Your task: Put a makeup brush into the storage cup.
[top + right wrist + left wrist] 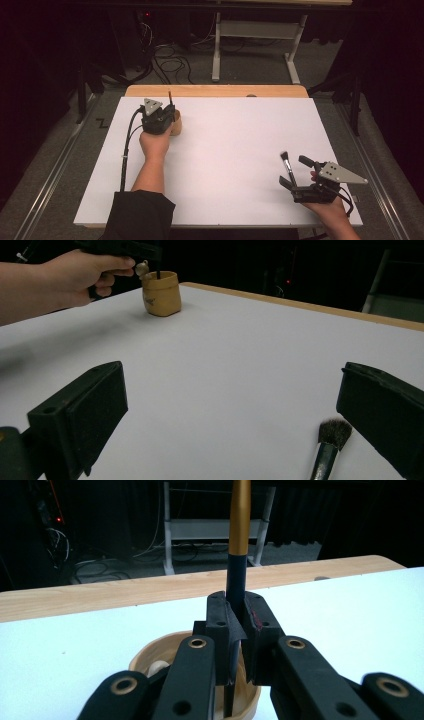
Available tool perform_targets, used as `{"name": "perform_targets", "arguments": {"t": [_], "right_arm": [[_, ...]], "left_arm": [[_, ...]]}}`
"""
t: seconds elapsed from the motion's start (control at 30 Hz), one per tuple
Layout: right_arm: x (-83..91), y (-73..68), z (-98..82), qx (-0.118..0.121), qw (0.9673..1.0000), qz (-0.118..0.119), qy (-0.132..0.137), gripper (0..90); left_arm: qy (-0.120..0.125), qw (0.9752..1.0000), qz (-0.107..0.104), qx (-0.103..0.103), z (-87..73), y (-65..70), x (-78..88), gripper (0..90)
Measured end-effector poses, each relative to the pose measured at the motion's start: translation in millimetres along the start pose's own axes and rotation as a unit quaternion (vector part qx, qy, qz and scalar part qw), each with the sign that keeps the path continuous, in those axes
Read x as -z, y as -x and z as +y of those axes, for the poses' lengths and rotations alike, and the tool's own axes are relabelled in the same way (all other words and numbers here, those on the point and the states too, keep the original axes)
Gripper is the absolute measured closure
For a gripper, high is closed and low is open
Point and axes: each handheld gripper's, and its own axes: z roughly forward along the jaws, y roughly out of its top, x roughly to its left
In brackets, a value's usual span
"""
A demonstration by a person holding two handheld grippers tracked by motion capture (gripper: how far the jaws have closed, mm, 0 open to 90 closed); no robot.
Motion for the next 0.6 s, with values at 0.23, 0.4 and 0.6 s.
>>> {"name": "perform_targets", "arguments": {"t": [0.23,0.4,0.6], "right_arm": [[-0.5,-0.8,0.1,0.000,1.0000,0.000,0.000,0.7],[-0.7,-1.2,0.2,0.001,1.0000,0.002,-0.001,0.8],[0.5,-0.1,0.5,-0.001,1.0000,0.001,0.002,0.9]], "left_arm": [[-0.007,1.0000,0.003,-0.004,-5.3,-1.3,0.5,83.5],[-0.008,1.0000,0.003,-0.001,-7.5,-0.4,-0.5,83.4],[-0.006,1.0000,0.002,-0.005,-7.5,0.6,-0.2,83.4]]}}
